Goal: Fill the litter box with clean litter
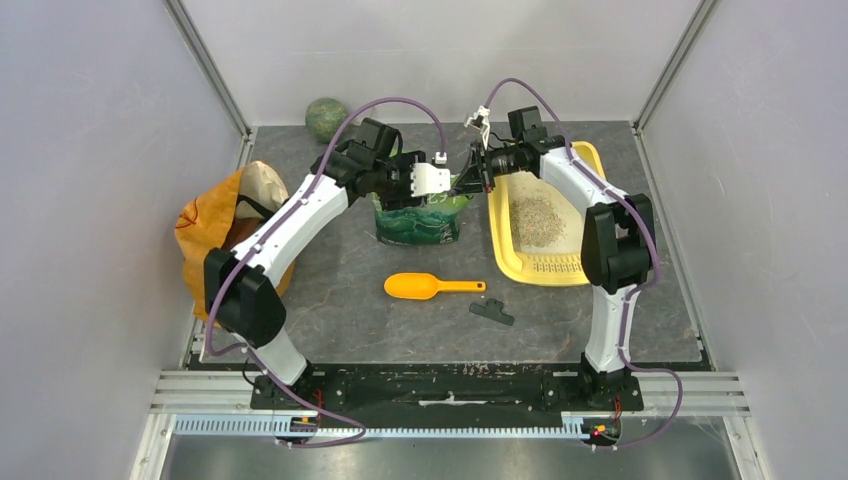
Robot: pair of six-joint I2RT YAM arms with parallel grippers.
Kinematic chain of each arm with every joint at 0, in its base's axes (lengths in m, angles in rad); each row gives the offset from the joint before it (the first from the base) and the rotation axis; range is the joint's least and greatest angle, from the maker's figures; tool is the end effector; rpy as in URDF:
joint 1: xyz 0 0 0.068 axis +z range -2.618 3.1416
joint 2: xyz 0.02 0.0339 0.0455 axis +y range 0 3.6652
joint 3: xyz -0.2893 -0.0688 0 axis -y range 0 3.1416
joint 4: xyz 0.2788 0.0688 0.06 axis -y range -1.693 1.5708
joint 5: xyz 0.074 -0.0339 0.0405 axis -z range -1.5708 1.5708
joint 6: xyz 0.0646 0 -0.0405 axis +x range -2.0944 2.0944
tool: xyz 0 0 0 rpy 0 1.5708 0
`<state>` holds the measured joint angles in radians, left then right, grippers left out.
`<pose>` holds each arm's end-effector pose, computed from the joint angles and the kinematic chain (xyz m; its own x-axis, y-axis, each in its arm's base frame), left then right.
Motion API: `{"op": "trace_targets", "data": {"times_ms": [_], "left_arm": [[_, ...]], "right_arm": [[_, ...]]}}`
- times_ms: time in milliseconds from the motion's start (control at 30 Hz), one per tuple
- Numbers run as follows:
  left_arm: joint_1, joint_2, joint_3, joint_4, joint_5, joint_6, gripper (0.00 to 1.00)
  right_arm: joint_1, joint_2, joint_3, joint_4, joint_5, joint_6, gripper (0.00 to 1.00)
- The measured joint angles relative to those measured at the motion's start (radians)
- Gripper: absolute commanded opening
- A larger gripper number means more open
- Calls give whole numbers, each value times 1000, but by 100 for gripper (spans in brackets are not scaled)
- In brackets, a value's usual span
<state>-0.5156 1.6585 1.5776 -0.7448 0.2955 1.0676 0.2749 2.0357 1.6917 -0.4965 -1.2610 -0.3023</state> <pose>0.3563 -0.2235 0.3391 0.2553 0.8186 -0.5145 0.8705 0.0369 0.4908 0.4596 0.1936 0.2648 -0.4778 -0.2291 -0.8481 -0.8762 0.0553 0.4787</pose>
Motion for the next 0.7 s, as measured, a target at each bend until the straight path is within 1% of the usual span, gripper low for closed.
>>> {"op": "trace_targets", "data": {"times_ms": [100, 167, 233, 267, 333, 433, 467, 500, 533, 600, 700], "left_arm": [[7, 17, -3, 9, -4, 26, 60], [15, 18, -5, 14, -6, 37, 50], [23, 18, -5, 16, -7, 45, 39], [27, 18, -5, 15, -6, 48, 34], [32, 18, -5, 12, -6, 55, 28], [37, 18, -5, 0, -5, 67, 20], [37, 18, -5, -5, -4, 69, 18], [39, 18, -5, -12, -3, 73, 15], [39, 18, -4, -15, -1, 76, 11], [40, 24, 2, -25, 2, 79, 9], [43, 43, 27, -44, 3, 84, 6]], "right_arm": [[0, 18, 33, -20, 0, 4, 13], [-2, 26, 51, -33, -5, 8, 18], [-5, 27, 61, -48, -15, 14, 27], [-7, 27, 66, -53, -23, 17, 30], [-12, 27, 79, -60, -37, 23, 30], [-23, 28, 98, -66, -52, 39, 23], [-27, 28, 103, -67, -53, 46, 23], [-33, 28, 112, -68, -53, 57, 23], [-37, 29, 116, -68, -53, 63, 25], [-46, 31, 125, -72, -52, 72, 30], [-56, 47, 145, -102, -42, 66, 29]]}}
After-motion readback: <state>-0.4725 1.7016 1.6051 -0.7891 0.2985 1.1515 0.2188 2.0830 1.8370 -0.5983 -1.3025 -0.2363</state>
